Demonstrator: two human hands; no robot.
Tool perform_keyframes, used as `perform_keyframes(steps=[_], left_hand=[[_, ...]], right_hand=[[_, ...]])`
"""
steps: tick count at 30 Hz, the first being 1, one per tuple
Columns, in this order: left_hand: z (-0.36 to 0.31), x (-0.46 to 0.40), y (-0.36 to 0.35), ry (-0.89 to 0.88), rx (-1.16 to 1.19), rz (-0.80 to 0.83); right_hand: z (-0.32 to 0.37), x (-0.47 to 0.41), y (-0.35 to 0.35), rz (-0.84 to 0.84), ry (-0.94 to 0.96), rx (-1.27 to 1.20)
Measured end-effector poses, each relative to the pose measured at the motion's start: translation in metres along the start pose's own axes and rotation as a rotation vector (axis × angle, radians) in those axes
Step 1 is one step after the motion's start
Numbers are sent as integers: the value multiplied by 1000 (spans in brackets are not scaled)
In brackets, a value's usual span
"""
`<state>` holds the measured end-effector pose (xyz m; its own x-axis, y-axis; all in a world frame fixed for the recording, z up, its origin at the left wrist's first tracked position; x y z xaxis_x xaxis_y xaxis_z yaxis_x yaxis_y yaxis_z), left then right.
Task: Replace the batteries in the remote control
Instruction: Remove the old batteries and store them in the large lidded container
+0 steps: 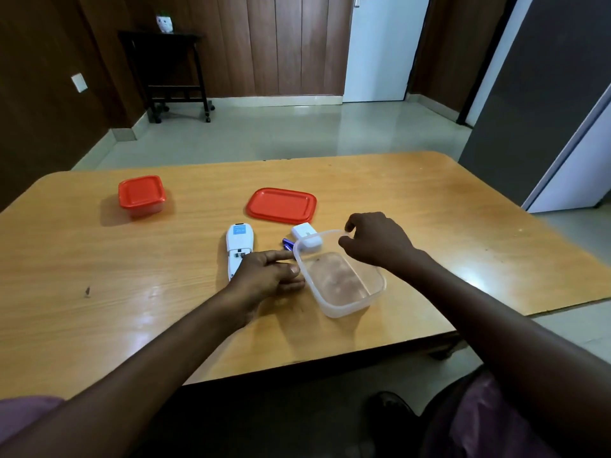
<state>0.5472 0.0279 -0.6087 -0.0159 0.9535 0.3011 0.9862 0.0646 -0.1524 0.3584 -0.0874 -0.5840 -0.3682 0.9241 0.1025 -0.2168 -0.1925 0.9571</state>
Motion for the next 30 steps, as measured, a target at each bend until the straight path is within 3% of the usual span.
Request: perform_keyframes(steps=[2,4,6,11,14,20,24,27,30], left_hand=[[2,-5,4,-104,-260,-65],[2,-13,12,-269,-759,-158],[1,-19,16,-382,-1144,-125],[6,-35,22,-344,-1635,84],[6,-40,28,-403,-1801,62],[-2,-42,26,-665,-1943,-95],[-6,-42,27,-618,-1872,-112],[-14,-35,29,-431,-1647,-184],[-20,-30,37,-387,-1240,-267]], right_hand=[[4,-3,-2,-90,64,96],[12,-7,-2,-167,175,86],[24,-12,-3,-196,290,62],[55,-34,-9,-141,407,58],[67,-55,-17,-34,349,93],[85,-76,-25,128,236,171],[94,-75,-27,153,202,174],[97,-77,-27,140,176,73],[93,-81,-18,90,138,-69]])
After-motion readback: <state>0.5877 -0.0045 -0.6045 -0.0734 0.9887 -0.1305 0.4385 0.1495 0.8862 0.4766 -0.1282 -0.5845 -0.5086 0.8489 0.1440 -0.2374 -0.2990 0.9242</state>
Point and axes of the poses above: each hand's wrist, its own x-axis away from the middle knuckle, its own y-axis out of the back of the hand, z = x × y, the point moved 1 cm from there along -x, towards the middle knuckle, and after that the axes turned 10 degrees about z, right-handed, at the moved point
